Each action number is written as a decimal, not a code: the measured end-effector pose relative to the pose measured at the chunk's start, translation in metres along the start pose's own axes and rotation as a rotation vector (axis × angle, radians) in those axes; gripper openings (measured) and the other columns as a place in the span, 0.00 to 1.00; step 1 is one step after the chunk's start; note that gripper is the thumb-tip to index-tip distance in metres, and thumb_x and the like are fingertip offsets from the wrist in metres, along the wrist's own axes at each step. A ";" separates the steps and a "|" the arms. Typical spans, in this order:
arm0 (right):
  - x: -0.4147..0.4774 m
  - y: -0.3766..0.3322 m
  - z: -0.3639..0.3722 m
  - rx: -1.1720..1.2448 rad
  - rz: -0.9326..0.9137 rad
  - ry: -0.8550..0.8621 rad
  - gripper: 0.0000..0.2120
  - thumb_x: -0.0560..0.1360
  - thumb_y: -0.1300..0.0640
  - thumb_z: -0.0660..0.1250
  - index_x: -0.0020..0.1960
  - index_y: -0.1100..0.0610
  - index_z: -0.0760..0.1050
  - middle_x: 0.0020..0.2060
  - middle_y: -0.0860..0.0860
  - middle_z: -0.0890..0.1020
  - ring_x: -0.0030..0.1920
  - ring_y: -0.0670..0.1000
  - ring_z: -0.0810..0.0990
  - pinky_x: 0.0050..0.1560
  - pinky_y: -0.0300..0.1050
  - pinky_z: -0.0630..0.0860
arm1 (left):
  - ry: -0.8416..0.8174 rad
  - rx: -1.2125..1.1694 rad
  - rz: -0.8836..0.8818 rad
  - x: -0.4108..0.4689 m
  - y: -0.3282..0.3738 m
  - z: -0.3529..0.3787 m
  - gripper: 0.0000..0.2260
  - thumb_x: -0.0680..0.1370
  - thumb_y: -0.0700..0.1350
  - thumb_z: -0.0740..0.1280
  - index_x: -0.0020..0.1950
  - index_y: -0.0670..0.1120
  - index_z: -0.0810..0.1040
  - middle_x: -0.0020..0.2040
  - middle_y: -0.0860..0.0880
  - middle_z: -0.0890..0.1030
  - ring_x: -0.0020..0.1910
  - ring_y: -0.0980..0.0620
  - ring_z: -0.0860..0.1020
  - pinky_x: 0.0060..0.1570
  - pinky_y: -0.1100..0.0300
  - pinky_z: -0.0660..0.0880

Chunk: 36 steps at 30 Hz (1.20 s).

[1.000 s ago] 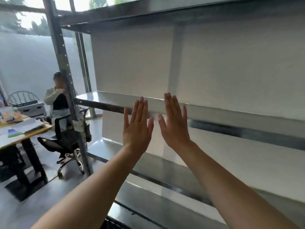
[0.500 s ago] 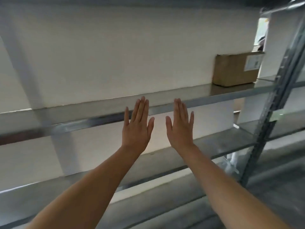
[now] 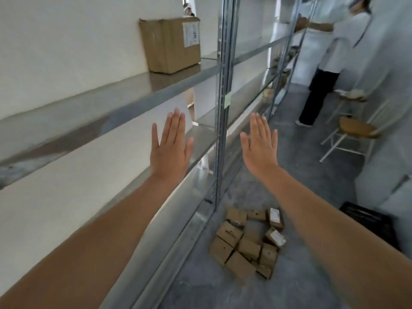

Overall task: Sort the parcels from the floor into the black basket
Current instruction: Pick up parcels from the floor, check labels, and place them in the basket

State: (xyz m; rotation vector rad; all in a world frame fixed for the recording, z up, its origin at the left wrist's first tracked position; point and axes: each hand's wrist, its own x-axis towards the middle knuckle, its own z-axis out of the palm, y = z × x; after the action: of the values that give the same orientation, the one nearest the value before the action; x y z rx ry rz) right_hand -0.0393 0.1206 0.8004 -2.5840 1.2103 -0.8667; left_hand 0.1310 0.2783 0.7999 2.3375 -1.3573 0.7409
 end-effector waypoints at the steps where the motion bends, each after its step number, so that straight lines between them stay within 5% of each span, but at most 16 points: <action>1: 0.000 0.015 -0.001 -0.021 0.028 -0.007 0.28 0.85 0.46 0.44 0.81 0.54 0.43 0.80 0.47 0.47 0.79 0.47 0.42 0.78 0.55 0.38 | -0.013 -0.021 0.036 0.005 0.012 0.010 0.26 0.85 0.53 0.47 0.81 0.44 0.49 0.81 0.48 0.49 0.80 0.51 0.46 0.78 0.43 0.46; 14: 0.044 0.200 0.037 -0.090 0.201 -0.094 0.28 0.84 0.46 0.45 0.81 0.54 0.43 0.80 0.47 0.46 0.79 0.47 0.40 0.76 0.55 0.36 | -0.172 -0.184 0.163 0.078 0.159 0.148 0.26 0.85 0.54 0.44 0.81 0.46 0.46 0.82 0.49 0.47 0.80 0.52 0.44 0.78 0.44 0.43; 23: 0.052 0.293 0.140 0.010 0.323 -0.293 0.27 0.85 0.48 0.44 0.81 0.54 0.43 0.80 0.48 0.46 0.79 0.48 0.41 0.77 0.56 0.38 | -0.391 -0.226 0.132 0.086 0.244 0.273 0.26 0.85 0.54 0.43 0.81 0.45 0.46 0.82 0.48 0.46 0.80 0.52 0.43 0.78 0.44 0.41; 30: -0.016 0.355 0.245 0.085 0.560 -0.489 0.26 0.85 0.49 0.45 0.81 0.53 0.45 0.80 0.47 0.49 0.79 0.47 0.42 0.78 0.56 0.40 | -0.627 -0.270 0.113 0.020 0.236 0.388 0.26 0.85 0.54 0.43 0.81 0.46 0.45 0.81 0.49 0.45 0.80 0.53 0.42 0.77 0.45 0.40; 33: -0.063 0.384 0.301 0.095 0.720 -0.551 0.27 0.84 0.49 0.47 0.81 0.53 0.47 0.80 0.48 0.50 0.79 0.47 0.43 0.78 0.56 0.41 | -0.746 -0.314 0.111 -0.021 0.220 0.458 0.25 0.85 0.51 0.47 0.81 0.44 0.49 0.81 0.48 0.49 0.80 0.51 0.46 0.77 0.46 0.45; 36: -0.111 0.411 0.362 0.083 0.845 -0.631 0.27 0.83 0.51 0.50 0.81 0.53 0.48 0.80 0.49 0.51 0.79 0.48 0.45 0.78 0.56 0.42 | -0.896 -0.405 0.153 -0.071 0.206 0.537 0.22 0.85 0.44 0.53 0.79 0.40 0.58 0.78 0.41 0.62 0.77 0.43 0.60 0.74 0.47 0.58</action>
State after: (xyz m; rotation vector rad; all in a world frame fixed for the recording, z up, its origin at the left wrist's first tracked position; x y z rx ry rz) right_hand -0.1596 -0.1031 0.3027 -1.7338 1.7219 0.0670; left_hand 0.0659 -0.0550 0.3301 2.2875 -1.7998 -0.6110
